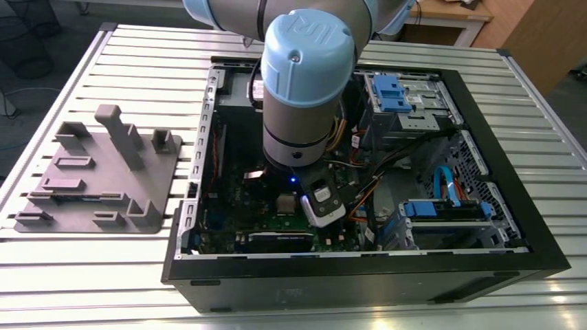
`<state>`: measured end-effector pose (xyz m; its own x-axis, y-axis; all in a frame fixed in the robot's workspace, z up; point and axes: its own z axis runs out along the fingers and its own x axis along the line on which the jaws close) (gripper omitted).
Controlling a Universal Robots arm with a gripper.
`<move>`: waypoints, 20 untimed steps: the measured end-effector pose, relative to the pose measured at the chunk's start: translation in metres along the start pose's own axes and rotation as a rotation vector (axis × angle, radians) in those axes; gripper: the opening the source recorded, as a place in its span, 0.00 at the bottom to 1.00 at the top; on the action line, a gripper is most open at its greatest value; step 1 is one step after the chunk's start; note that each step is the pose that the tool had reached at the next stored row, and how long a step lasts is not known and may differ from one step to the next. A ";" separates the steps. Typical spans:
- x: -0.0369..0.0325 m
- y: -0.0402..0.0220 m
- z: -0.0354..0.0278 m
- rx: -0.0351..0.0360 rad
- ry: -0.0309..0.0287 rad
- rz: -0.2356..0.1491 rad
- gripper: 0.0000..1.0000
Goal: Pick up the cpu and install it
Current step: 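Place the cpu into insertion slot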
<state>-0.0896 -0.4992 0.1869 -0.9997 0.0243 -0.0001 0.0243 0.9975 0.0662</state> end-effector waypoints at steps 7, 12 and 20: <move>0.0000 0.0000 -0.0001 -0.0001 -0.0001 0.000 0.47; 0.0000 0.0000 -0.0004 -0.0001 0.0000 0.000 0.47; 0.0000 0.0000 -0.0004 -0.0001 0.0000 0.000 0.47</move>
<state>-0.0896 -0.4992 0.1873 -0.9997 0.0243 -0.0001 0.0242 0.9975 0.0663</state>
